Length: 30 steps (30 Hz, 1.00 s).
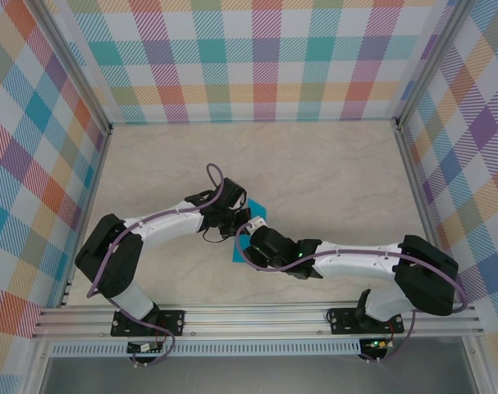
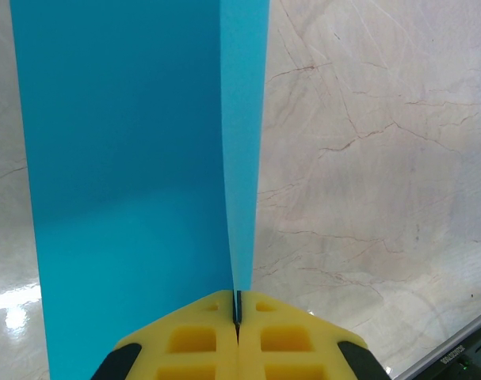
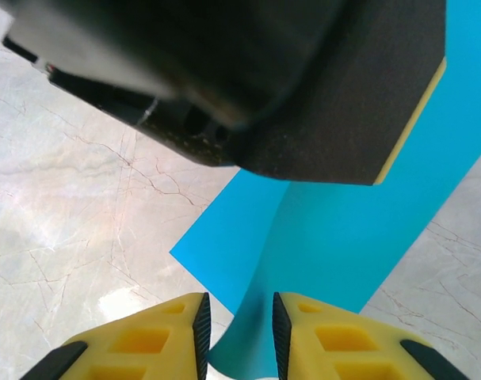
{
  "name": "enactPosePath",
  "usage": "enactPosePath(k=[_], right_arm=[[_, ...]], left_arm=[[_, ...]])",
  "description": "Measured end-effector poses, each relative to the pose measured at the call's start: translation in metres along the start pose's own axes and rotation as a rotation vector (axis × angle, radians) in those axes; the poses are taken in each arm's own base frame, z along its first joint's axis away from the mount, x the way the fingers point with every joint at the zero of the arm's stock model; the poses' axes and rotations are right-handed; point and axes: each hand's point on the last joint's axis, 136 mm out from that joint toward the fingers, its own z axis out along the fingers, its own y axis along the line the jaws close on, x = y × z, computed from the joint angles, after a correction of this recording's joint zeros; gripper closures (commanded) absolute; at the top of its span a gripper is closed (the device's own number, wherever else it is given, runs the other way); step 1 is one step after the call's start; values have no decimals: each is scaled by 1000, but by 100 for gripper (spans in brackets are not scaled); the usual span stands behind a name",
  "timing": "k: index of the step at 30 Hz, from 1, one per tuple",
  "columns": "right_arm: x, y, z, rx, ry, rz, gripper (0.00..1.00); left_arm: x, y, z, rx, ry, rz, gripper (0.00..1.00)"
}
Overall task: Fold a paper plane with a square sheet of paper (pick it up from the middle)
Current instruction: Fold the triangle a second time at the center of the table.
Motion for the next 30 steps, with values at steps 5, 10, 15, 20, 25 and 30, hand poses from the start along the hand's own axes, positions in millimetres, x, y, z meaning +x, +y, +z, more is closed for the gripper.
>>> enactPosePath(k=[5, 10, 15, 20, 25, 30], right_arm=[[4, -1, 0, 3, 18, -4, 73], [5, -1, 0, 3, 22, -4, 77], [6, -2, 0, 5, 26, -5, 86], [6, -3, 0, 9, 26, -5, 89], [4, -3, -4, 4, 21, 4, 91], [5, -9, -6, -19, 30, 34, 91]], left_arm=[[0, 0, 0, 0, 0, -6, 100], [0, 0, 0, 0, 0, -13, 100], [0, 0, 0, 0, 0, -12, 100], [0, 0, 0, 0, 0, -13, 100], [0, 0, 0, 0, 0, -13, 93], [-1, 1, 0, -5, -6, -22, 55]])
